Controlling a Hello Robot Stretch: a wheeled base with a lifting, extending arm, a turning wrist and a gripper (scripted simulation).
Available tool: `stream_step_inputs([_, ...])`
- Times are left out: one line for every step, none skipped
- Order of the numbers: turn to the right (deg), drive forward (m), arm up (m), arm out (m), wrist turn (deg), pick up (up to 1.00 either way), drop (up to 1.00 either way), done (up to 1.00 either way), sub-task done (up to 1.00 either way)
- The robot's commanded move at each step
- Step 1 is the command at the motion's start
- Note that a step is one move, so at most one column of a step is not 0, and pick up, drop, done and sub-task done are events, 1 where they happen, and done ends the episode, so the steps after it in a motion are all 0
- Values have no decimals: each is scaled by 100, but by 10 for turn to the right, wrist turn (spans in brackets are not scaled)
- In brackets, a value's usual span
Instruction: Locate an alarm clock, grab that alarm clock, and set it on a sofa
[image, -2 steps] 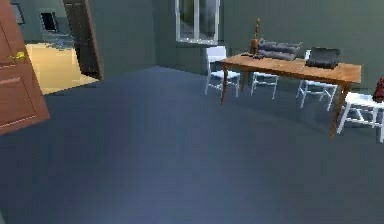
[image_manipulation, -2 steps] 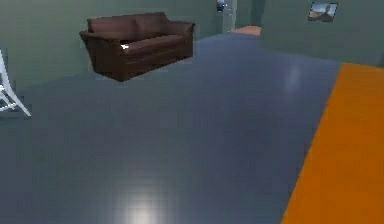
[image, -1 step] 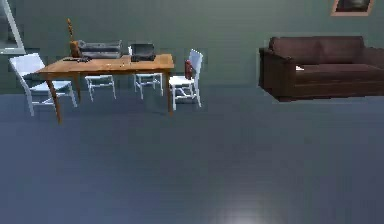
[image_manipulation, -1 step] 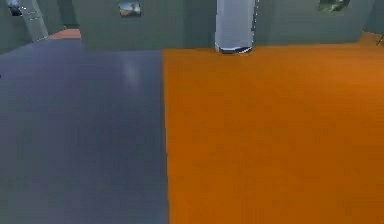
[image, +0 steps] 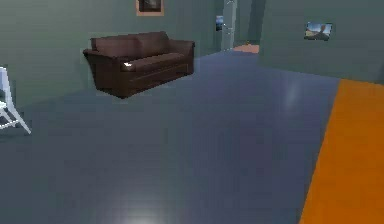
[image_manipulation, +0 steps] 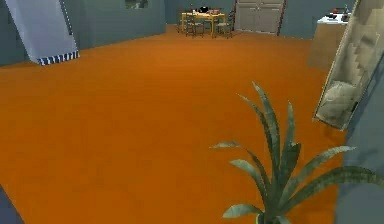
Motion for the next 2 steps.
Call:
stream_step_inputs([0,30,0,0,0,0,0,0,0])
stream_step_inputs([-450,0,0,0,0,0,0,0,0])
